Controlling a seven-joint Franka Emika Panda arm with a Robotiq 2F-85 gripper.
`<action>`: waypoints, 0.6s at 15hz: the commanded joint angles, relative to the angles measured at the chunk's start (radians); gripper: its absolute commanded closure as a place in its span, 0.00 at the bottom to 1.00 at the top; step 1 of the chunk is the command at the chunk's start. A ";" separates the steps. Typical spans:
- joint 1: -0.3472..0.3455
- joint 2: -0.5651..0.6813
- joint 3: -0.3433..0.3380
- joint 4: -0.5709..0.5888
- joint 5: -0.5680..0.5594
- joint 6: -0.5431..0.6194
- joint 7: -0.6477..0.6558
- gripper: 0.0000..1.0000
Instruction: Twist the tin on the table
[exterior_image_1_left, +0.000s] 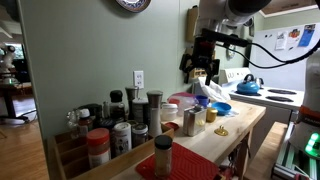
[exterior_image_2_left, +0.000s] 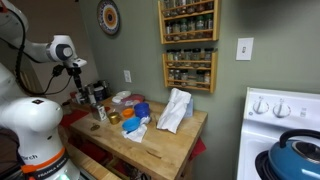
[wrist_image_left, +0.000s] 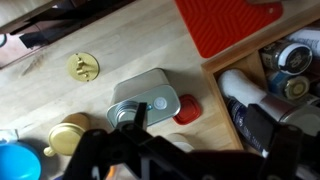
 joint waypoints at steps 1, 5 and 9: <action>-0.018 0.072 0.024 -0.005 -0.048 0.090 0.223 0.00; -0.018 0.123 0.011 -0.011 -0.128 0.079 0.437 0.00; -0.007 0.156 -0.016 -0.031 -0.177 0.107 0.550 0.00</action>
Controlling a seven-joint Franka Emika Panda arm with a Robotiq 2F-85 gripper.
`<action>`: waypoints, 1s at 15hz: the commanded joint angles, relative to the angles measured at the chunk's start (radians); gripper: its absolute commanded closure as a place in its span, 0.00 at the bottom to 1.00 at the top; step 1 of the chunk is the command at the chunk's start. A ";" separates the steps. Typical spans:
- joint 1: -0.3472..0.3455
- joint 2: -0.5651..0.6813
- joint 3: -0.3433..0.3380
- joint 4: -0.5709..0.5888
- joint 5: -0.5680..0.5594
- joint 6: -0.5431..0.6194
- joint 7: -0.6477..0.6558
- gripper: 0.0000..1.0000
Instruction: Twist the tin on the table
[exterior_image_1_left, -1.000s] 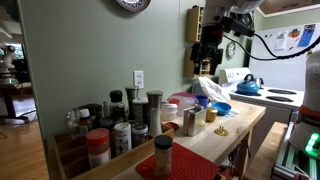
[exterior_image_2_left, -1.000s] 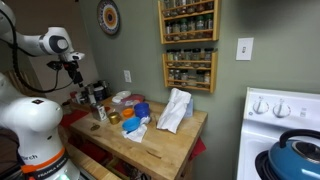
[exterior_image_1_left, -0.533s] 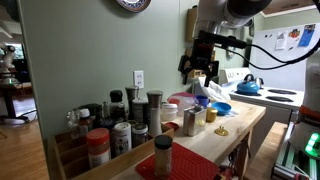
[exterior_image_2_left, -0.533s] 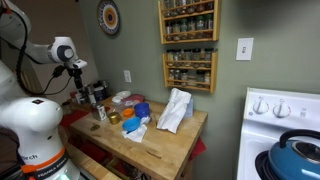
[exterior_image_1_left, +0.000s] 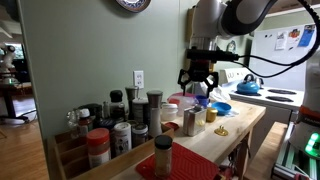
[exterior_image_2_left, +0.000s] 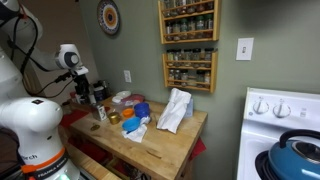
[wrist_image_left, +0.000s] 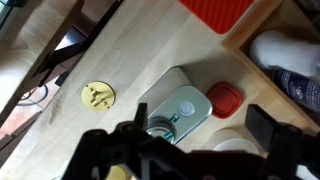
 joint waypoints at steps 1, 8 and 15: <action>0.009 0.032 -0.024 -0.027 -0.045 0.051 0.097 0.00; 0.002 0.075 -0.069 -0.081 -0.098 0.141 0.202 0.00; 0.006 0.122 -0.106 -0.108 -0.121 0.234 0.286 0.00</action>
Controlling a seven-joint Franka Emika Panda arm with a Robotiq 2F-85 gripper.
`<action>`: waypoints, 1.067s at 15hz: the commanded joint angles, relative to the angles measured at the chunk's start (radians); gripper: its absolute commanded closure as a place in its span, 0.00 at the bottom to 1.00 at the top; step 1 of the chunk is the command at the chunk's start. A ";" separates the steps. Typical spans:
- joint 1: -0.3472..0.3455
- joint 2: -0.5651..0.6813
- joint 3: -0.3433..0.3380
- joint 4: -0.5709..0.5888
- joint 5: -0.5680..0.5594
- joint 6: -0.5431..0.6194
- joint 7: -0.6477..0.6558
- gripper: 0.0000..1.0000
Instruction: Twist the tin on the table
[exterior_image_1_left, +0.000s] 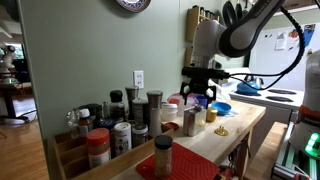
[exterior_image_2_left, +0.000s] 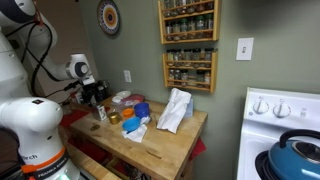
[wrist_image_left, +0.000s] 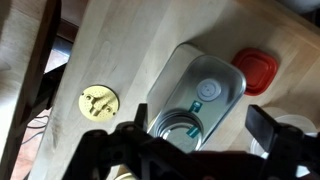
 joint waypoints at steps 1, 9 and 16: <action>0.006 0.021 -0.020 -0.025 -0.040 0.059 0.073 0.00; 0.014 0.069 -0.048 -0.022 -0.054 0.088 0.126 0.00; 0.023 0.103 -0.063 -0.010 -0.051 0.090 0.135 0.00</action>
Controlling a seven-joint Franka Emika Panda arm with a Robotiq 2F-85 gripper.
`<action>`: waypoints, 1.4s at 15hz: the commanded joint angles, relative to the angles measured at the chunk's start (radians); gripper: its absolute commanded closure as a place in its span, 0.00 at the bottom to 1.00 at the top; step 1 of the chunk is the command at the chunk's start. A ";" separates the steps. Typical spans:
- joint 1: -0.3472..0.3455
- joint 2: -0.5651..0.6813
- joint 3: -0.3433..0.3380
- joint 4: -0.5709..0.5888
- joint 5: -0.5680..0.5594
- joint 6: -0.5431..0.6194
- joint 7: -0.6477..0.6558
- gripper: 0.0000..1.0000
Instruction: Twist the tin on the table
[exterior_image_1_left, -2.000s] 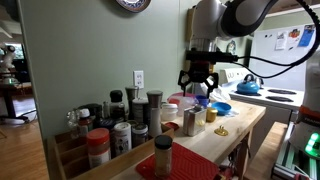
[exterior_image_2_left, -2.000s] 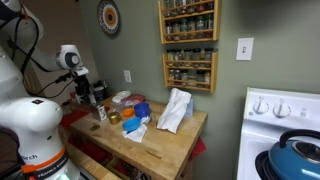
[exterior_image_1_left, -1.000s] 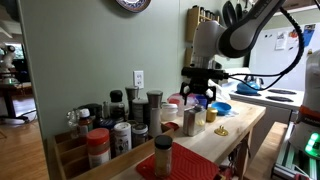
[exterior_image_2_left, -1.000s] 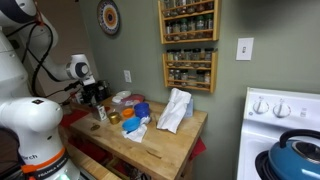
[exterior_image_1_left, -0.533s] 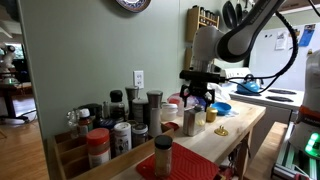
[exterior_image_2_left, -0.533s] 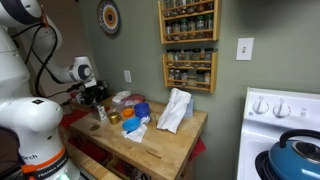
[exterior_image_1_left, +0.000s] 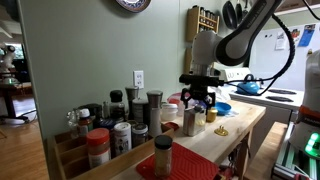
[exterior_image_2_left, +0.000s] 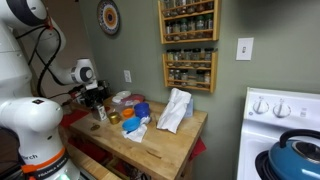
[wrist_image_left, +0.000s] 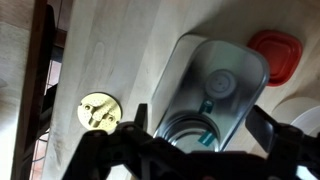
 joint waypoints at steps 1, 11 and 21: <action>0.022 0.022 -0.019 -0.003 -0.026 0.034 0.038 0.13; 0.043 0.013 -0.023 0.012 0.032 0.015 -0.058 0.59; 0.057 0.027 -0.023 0.119 0.038 -0.128 -0.560 0.59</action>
